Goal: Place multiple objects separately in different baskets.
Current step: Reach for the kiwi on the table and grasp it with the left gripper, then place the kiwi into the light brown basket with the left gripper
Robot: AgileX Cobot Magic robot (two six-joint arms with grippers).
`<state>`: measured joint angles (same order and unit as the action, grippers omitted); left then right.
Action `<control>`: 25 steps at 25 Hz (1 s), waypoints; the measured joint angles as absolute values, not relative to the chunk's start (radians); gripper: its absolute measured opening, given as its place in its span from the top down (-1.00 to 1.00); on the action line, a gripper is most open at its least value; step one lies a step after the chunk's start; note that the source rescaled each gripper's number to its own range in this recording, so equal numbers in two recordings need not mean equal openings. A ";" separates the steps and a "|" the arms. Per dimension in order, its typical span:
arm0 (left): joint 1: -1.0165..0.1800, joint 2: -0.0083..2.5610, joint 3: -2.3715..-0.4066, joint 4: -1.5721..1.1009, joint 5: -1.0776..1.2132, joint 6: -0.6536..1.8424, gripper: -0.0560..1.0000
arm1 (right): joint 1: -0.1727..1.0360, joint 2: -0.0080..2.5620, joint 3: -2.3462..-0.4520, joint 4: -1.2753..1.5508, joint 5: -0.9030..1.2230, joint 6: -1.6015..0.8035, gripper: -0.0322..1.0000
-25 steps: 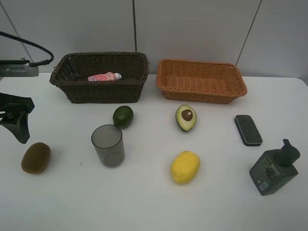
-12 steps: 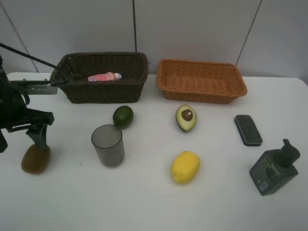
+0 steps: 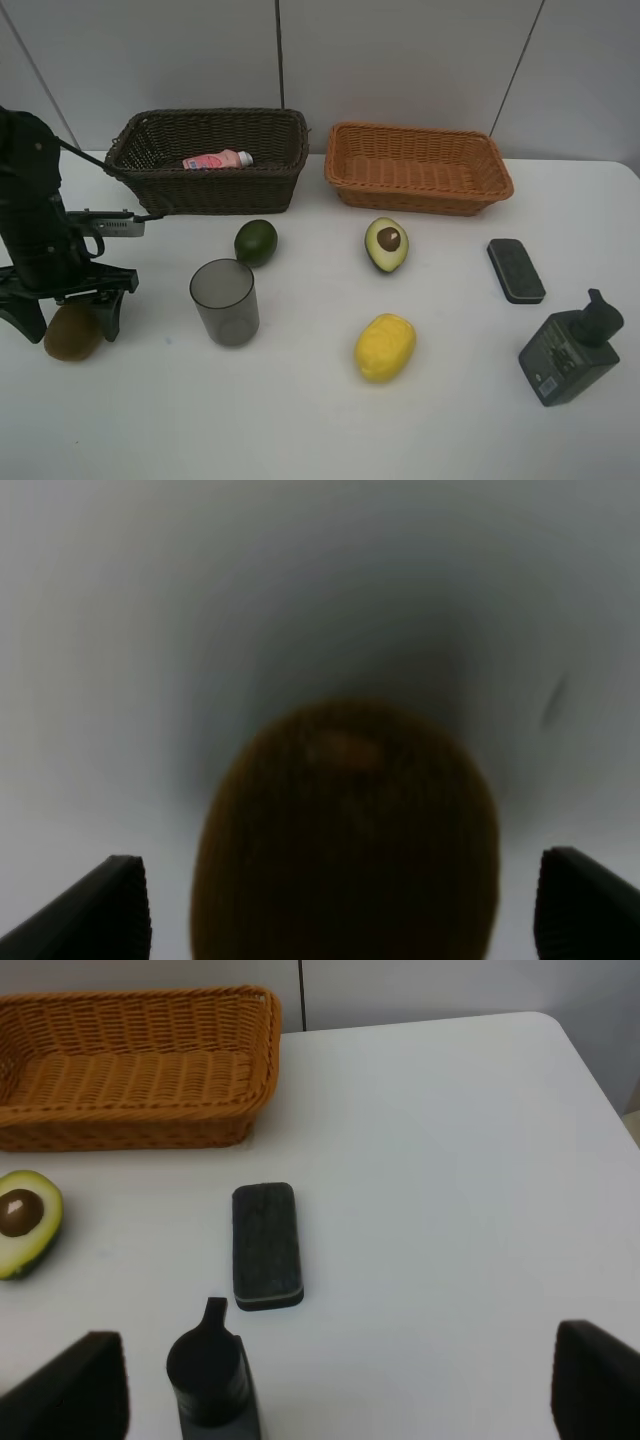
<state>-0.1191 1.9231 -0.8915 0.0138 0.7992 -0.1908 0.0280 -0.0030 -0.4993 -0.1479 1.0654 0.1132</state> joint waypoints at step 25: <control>-0.118 1.917 -1.428 -0.097 1.164 -0.164 0.14 | 0.028 -0.003 -0.499 -0.148 1.065 0.113 -1.00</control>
<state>-0.1182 1.9168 -1.4275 -0.0967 1.1644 -0.1638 0.0280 -0.0030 -0.4993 -0.1479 1.0654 0.1132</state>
